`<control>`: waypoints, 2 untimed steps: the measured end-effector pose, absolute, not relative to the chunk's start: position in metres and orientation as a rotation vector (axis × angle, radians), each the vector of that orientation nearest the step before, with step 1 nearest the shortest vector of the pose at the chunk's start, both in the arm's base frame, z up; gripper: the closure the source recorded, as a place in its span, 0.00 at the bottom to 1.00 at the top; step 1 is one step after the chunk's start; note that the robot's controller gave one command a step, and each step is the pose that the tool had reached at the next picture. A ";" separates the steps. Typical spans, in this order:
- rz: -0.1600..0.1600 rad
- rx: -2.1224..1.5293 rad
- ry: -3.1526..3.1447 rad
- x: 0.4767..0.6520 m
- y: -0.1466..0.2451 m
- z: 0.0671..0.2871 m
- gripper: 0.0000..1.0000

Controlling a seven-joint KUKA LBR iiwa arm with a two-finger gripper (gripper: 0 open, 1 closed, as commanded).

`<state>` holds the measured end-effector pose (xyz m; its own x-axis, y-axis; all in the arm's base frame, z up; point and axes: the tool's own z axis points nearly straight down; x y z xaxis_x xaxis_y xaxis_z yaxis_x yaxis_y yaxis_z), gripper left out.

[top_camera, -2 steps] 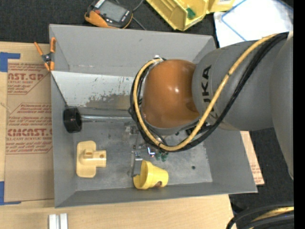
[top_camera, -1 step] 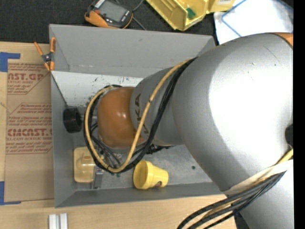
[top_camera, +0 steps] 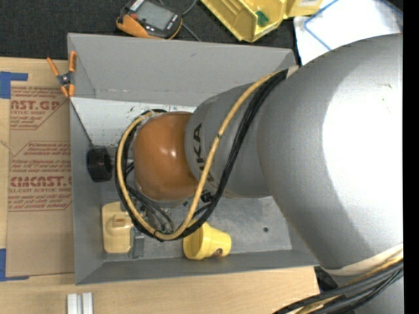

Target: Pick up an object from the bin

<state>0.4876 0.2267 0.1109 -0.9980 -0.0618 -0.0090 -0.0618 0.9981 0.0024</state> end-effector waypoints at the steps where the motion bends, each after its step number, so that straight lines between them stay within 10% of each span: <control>1: 0.002 0.203 3.140 0.484 0.242 0.099 0.00; 2: 0.011 -0.353 3.098 0.487 0.237 0.072 0.00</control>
Offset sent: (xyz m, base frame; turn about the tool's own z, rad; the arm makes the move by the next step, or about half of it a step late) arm -0.0038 0.0086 -0.0409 -0.1666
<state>0.4874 0.2369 0.0725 -0.9741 -0.2250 -0.0238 -0.2251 0.9743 0.0043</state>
